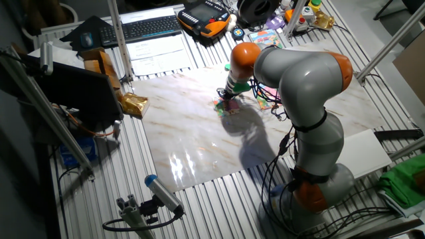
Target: Assemble one piece of a puzzle
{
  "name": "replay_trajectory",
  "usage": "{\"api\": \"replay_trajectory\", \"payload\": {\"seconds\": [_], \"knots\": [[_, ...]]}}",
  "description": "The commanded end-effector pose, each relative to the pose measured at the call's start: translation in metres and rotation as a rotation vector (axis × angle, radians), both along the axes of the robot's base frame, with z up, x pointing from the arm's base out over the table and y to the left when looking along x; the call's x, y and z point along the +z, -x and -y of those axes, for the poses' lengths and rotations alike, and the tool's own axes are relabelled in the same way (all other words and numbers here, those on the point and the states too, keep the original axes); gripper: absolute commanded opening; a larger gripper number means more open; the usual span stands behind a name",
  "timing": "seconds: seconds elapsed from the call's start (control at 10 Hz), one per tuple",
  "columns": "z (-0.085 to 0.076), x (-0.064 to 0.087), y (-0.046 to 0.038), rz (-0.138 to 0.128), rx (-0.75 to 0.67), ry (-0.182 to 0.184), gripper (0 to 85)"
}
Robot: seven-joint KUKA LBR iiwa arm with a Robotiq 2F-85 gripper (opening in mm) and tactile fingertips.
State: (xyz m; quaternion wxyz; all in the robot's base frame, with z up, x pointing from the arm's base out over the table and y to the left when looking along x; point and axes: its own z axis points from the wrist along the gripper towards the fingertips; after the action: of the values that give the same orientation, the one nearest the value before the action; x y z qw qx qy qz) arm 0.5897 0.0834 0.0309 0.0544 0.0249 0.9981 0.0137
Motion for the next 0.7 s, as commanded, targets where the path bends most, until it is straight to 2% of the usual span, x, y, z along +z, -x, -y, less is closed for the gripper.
{"api": "replay_trajectory", "payload": {"seconds": [0.0,0.6], "knots": [[0.0,-0.0002,0.0001,0.0,0.0,0.0,0.7],[-0.0013,-0.0021,0.0023,-0.003,0.002,-0.008,0.7]]}}
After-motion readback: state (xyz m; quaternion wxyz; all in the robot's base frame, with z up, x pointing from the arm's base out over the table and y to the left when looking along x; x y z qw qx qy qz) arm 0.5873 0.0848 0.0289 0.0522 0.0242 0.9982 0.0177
